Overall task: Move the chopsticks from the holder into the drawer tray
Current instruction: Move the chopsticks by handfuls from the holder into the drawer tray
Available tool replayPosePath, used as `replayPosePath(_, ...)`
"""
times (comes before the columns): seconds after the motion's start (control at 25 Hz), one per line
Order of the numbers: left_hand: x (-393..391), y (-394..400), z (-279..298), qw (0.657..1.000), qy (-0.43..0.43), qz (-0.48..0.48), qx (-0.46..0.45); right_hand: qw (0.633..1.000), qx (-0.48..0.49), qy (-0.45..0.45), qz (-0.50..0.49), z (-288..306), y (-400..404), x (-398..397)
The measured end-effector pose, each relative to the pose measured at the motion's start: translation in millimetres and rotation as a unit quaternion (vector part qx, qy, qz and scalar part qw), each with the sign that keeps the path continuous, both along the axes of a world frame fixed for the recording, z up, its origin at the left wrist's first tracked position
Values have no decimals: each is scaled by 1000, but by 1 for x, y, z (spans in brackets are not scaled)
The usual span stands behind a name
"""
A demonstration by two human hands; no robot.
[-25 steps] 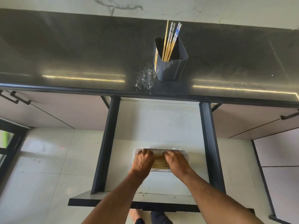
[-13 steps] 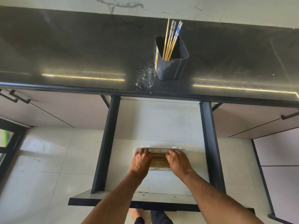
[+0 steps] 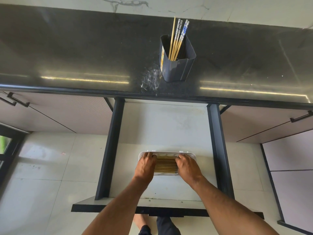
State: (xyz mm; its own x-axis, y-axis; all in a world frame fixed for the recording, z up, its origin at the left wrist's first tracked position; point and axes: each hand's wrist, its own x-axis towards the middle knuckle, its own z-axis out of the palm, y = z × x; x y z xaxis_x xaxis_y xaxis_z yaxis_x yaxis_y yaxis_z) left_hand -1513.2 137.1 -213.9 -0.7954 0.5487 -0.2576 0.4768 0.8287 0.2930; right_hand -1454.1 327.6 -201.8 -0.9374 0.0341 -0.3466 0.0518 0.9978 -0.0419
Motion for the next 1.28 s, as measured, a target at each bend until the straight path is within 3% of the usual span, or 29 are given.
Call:
replayPosePath(0.48,13,-7,3,1000,4,4,20,995,-77,46,-40,6,2,21)
replayPosePath(0.8,9,-13,25,994,98,-33,46,991,-80,98,-47,35,6,26)
replayPosePath(1.28,-58,7,121,955,270,-10,122,967,37,240,-73,126,15,-28)
